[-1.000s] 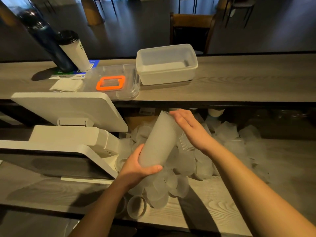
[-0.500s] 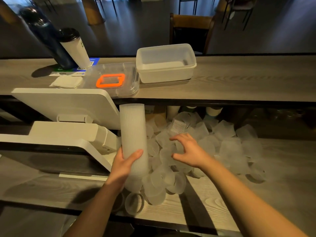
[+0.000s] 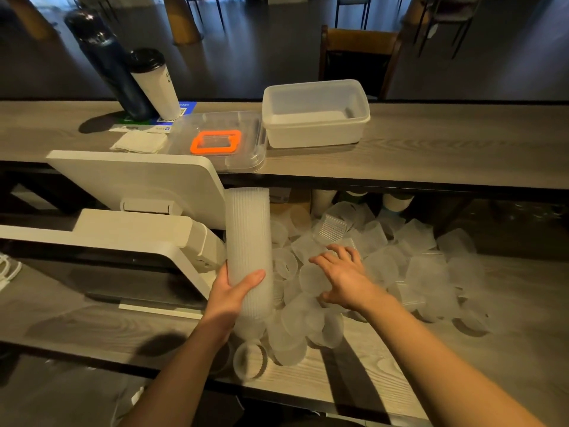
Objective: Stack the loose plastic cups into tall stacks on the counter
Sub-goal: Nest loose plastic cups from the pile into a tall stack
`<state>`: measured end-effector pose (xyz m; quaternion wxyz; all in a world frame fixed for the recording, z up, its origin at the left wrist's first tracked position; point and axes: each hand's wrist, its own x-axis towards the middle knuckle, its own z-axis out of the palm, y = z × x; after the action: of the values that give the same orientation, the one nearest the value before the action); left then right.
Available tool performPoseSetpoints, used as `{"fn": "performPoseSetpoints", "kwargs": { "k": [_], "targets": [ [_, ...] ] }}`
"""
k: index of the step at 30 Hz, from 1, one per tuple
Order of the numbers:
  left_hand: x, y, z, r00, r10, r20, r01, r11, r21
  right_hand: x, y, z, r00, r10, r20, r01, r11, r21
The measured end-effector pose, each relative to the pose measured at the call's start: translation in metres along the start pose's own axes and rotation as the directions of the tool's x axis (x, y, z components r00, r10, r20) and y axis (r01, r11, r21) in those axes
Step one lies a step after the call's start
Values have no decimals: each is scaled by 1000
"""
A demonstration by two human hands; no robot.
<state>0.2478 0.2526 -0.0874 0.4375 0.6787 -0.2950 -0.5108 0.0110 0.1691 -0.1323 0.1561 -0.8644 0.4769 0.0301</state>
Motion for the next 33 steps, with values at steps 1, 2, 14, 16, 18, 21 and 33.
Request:
{"fn": "performPoseSetpoints", "kwargs": {
  "k": [1, 2, 14, 16, 18, 21, 33],
  "targets": [
    [0, 0, -1, 1000, -2, -3, 2, 1000, -1, 1, 0, -1, 1000, 0, -12, 0, 1000, 7],
    [0, 0, -1, 1000, -5, -6, 5, 1000, 1, 1, 1, -2, 1000, 4, -26, -4, 1000, 26],
    [-1, 4, -4, 1000, 8, 5, -9, 1000, 26, 1, -4, -42, 921, 367, -130, 16, 298, 954],
    [0, 4, -4, 1000, 18, 20, -19, 998, 60, 2, -3, -48, 907, 417, -64, 29, 90, 996],
    [0, 5, -2, 999, 38, 33, -41, 995, 92, 4, -2, -54, 896, 444, -22, 42, -35, 999],
    [-1, 9, 0, 996, 61, 71, -72, 984, 162, 4, 3, -65, 876, 482, 3, 87, -164, 983],
    [2, 10, 6, 964, 182, 191, -260, 788, 558, -5, -4, -117, 875, 407, -262, 216, 156, 964]
  ]
}}
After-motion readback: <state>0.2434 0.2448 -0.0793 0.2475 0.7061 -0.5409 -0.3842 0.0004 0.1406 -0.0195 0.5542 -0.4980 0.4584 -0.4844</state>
